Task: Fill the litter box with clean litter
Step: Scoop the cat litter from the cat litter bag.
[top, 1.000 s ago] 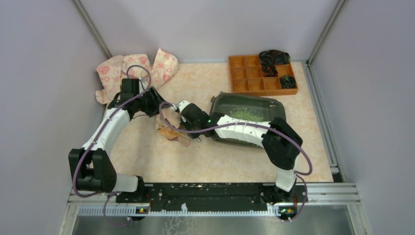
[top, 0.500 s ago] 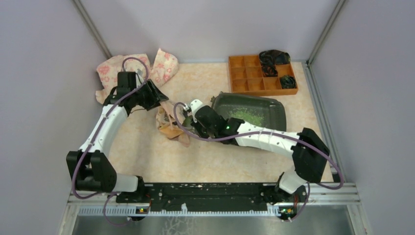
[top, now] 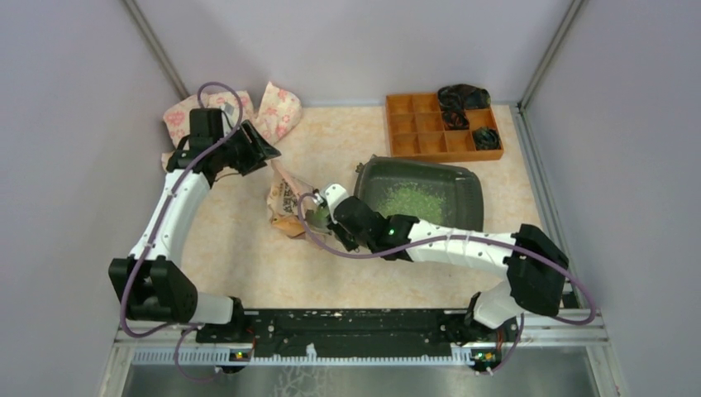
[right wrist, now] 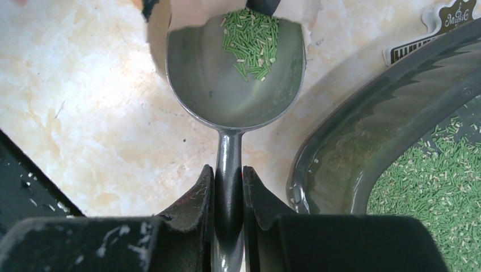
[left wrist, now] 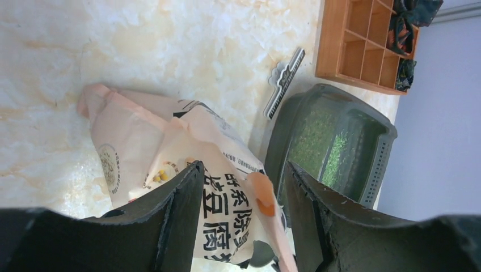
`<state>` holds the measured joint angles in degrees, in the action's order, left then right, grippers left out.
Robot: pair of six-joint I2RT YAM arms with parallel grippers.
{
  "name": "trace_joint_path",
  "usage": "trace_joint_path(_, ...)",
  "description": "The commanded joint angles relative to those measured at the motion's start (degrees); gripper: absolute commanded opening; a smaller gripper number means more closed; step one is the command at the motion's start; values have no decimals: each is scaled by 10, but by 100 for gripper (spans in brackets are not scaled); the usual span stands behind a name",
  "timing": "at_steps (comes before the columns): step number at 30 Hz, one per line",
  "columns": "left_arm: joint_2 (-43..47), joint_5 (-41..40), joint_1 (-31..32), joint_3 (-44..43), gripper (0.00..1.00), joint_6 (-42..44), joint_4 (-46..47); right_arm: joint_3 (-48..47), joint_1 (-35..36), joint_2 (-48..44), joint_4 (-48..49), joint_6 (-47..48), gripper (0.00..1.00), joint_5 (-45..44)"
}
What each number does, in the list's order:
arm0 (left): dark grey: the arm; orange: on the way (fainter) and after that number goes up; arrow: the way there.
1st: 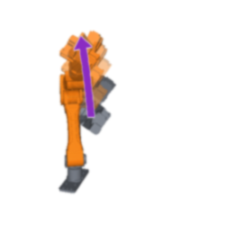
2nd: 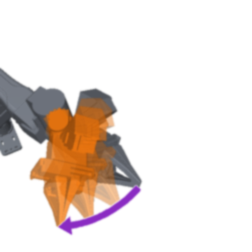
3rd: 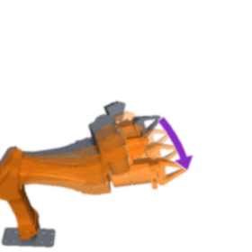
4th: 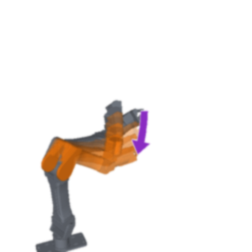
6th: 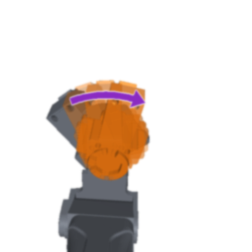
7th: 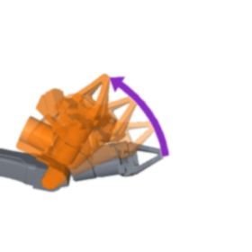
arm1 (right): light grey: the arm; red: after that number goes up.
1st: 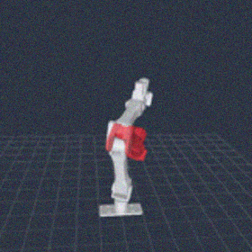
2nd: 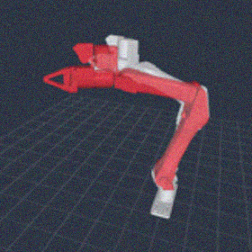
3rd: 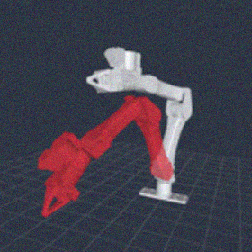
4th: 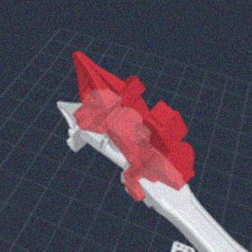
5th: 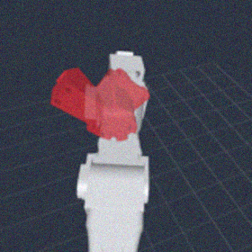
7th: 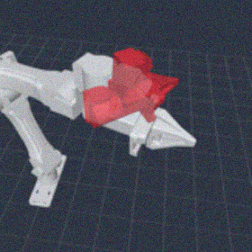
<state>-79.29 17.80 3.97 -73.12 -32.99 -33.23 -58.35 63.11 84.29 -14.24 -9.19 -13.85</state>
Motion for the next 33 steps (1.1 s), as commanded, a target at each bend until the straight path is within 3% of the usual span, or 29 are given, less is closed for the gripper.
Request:
trace_joint_path(1,1,-8,-8,-24,61,14,-15,0,23,-51,31,-9,0,-35)
trace_joint_path(18,-12,3,-36,-65,61,21,-29,44,43,-154,-28,-26,0,-70)
trace_joint_path(33,-13,16,-51,-52,60,20,-15,-78,48,-231,-256,-54,0,-120)
